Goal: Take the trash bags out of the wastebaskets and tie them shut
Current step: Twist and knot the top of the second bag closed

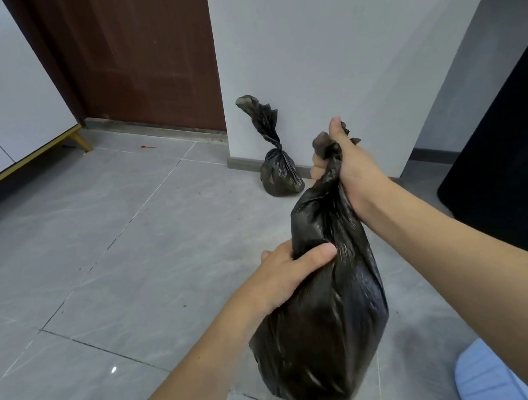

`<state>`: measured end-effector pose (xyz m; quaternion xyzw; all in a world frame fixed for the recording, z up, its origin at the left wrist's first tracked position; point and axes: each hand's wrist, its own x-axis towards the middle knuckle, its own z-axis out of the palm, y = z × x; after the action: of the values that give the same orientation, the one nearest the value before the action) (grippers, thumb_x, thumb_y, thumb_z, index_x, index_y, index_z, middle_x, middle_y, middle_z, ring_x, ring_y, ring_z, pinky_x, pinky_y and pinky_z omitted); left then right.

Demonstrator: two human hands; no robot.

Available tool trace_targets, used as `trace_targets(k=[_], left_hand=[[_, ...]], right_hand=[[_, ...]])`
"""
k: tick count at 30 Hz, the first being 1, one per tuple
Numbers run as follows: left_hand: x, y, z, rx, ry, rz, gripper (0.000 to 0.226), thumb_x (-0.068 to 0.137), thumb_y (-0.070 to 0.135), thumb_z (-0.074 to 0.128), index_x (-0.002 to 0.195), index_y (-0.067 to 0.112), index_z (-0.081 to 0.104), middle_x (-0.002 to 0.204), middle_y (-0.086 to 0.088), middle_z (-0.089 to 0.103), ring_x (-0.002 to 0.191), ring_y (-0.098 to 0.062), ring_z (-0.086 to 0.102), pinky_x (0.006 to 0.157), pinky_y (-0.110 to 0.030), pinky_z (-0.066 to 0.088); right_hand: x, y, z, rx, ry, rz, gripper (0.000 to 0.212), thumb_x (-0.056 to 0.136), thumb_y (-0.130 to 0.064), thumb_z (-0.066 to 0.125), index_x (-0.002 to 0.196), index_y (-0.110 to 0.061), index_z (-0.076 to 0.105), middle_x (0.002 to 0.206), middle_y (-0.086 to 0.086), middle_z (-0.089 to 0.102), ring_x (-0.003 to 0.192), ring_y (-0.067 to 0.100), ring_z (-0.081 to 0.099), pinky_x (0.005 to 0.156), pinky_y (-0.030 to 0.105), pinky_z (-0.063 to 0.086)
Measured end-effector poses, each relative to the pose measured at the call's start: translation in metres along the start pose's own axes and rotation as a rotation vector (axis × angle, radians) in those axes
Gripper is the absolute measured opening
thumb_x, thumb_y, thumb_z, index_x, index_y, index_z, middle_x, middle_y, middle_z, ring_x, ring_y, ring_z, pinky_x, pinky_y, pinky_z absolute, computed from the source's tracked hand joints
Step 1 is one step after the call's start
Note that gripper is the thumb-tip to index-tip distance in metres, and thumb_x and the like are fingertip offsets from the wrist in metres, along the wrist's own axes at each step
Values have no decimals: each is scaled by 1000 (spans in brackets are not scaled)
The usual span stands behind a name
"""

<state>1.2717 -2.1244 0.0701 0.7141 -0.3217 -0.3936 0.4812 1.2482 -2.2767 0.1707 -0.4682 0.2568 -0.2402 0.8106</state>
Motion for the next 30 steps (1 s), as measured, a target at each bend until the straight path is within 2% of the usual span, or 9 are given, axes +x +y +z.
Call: trace_targets(k=[3, 7, 11, 14, 18, 21, 23, 26, 30], left_hand=[[1, 5, 4, -47, -80, 7, 60, 61, 65, 84, 112, 36, 70, 114, 2, 73, 113, -23, 65, 100, -46, 50], [-3, 5, 0, -203, -115, 120, 28, 81, -7, 69, 107, 2, 70, 102, -11, 74, 97, -23, 71, 92, -42, 57], [2, 1, 0, -145, -79, 147, 28, 74, -9, 61, 100, -5, 69, 94, -14, 70, 92, -27, 68, 91, -54, 53], [4, 6, 3, -110, -62, 176, 38, 76, -17, 61, 106, 6, 65, 99, -8, 70, 96, -22, 67, 92, -50, 54], [7, 0, 5, -8, -129, -7, 37, 68, 16, 71, 103, 28, 66, 108, -9, 68, 106, -27, 65, 92, -48, 55], [-1, -5, 1, -275, -211, -110, 57, 52, 28, 63, 101, -1, 67, 104, -25, 64, 92, -40, 63, 86, -44, 52], [-8, -1, 1, -450, -310, -137, 54, 59, 40, 69, 98, 2, 72, 101, -24, 66, 88, -35, 64, 84, -40, 54], [-8, 4, 1, -216, -318, -86, 64, 63, 52, 79, 110, 8, 71, 109, -15, 73, 102, -31, 69, 95, -42, 54], [11, -8, 7, 133, -162, -129, 56, 47, 54, 87, 98, 34, 74, 104, 2, 75, 102, -17, 69, 91, -37, 56]], right_hand=[[-3, 8, -2, -53, 36, -6, 43, 95, -52, 48, 71, -18, 58, 47, -7, 54, 34, 5, 46, 35, 18, 35], [1, 8, -5, -124, 10, 23, 43, 95, -53, 49, 71, -18, 54, 49, -4, 45, 35, 9, 39, 40, 22, 31], [2, 0, -5, -184, -18, 79, 46, 92, -55, 51, 66, -17, 51, 45, -4, 45, 37, 12, 41, 44, 24, 34], [-1, -3, -4, -186, -56, 106, 44, 92, -55, 52, 69, -18, 50, 45, -5, 43, 36, 10, 39, 39, 22, 32], [-8, 2, -3, -320, -15, 18, 41, 95, -51, 49, 76, -16, 55, 44, -9, 54, 38, 6, 50, 39, 16, 37], [-12, 6, -7, -438, -11, -63, 41, 101, -43, 43, 76, -12, 56, 40, -12, 55, 35, 1, 51, 38, 11, 37], [-11, 9, -10, -464, 1, -84, 42, 102, -41, 41, 78, -11, 59, 41, -13, 56, 35, 0, 50, 39, 10, 37], [-9, 14, -11, -461, 13, -61, 39, 101, -43, 42, 86, -13, 62, 43, -14, 57, 37, -1, 51, 45, 14, 41], [-7, 17, -11, -479, -9, -24, 42, 99, -48, 42, 78, -15, 58, 42, -13, 51, 41, 4, 47, 48, 21, 34]])
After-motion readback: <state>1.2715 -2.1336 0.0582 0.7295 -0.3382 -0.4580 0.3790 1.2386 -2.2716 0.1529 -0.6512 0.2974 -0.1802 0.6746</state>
